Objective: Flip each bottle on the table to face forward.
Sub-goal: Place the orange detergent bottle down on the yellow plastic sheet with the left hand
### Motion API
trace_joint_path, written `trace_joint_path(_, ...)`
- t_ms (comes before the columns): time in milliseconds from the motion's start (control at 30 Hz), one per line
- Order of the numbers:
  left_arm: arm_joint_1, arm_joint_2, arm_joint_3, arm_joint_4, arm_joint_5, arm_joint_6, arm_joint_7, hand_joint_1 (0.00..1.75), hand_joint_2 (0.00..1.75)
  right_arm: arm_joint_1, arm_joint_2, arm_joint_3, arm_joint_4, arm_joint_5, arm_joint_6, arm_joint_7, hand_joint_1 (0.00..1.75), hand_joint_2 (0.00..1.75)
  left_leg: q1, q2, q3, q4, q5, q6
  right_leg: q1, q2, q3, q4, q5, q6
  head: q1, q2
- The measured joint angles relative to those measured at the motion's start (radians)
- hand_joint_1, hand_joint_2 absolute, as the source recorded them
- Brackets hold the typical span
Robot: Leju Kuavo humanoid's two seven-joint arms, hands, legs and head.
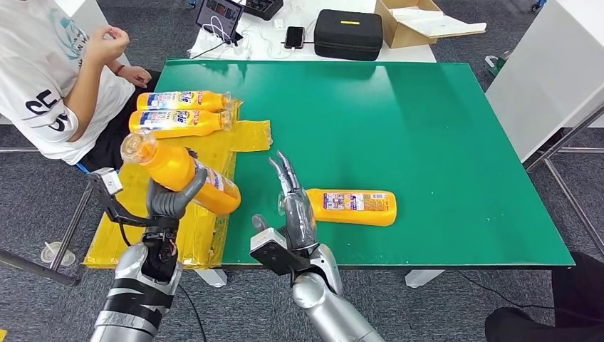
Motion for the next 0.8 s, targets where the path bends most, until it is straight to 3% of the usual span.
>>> trace_joint_path(200, -0.051, 0.002, 0.057, 0.008, -0.222, 0.21, -0.096, 1.75, 1.75, 0.053, -0.011, -0.004, -0.142, -0.01, -0.046, -0.039, 0.0, 0.0, 0.0, 0.0, 0.0, 0.0, 0.0, 0.0, 0.0, 0.0, 0.0, 0.0, 0.0, 0.0, 0.0, 0.0)
trace_joint_path(300, -0.101, 0.022, 0.038, 0.05, -0.578, 0.428, -0.135, 1.75, 1.75, 0.061, -0.016, 0.0, -0.192, -0.035, -0.043, -0.049, 0.0, 0.0, 0.0, 0.0, 0.0, 0.0, 0.0, 0.0, 0.0, 0.0, 0.0, 0.0, 0.0, 0.0, 0.0, 0.0)
trace_joint_path(367, -0.154, 0.049, -0.002, 0.119, -0.858, 0.577, -0.11, 1.75, 1.75, 0.057, -0.019, 0.005, -0.213, -0.053, -0.024, -0.051, 0.0, 0.0, 0.0, -0.001, 0.0, 0.0, 0.001, 0.0, 0.0, -0.001, 0.0, 0.0, 0.0, 0.0, 0.0, 0.0)
trace_joint_path(467, -0.234, 0.09, -0.079, 0.257, -1.166, 0.692, -0.052, 1.75, 1.75, 0.047, -0.021, 0.018, -0.223, -0.074, 0.006, -0.051, 0.0, 0.0, 0.0, -0.001, 0.0, 0.0, 0.001, 0.0, 0.0, -0.001, 0.001, 0.0, 0.001, -0.001, 0.0, 0.0)
trace_joint_path(633, -0.312, 0.145, -0.192, 0.445, -1.37, 0.622, 0.004, 1.75, 1.75, 0.041, -0.029, 0.036, -0.224, -0.09, 0.041, -0.058, 0.0, 0.0, 0.0, 0.001, 0.0, 0.0, 0.002, 0.0, 0.0, 0.0, 0.0, 0.0, 0.002, -0.002, 0.0, 0.0)
trace_joint_path(800, -0.357, 0.192, -0.273, 0.563, -1.423, 0.423, -0.002, 1.75, 1.75, 0.037, -0.037, 0.049, -0.224, -0.096, 0.068, -0.064, 0.0, 0.0, 0.0, 0.001, 0.0, 0.0, 0.001, 0.0, 0.001, 0.0, -0.001, 0.0, 0.002, -0.003, 0.0, 0.0)
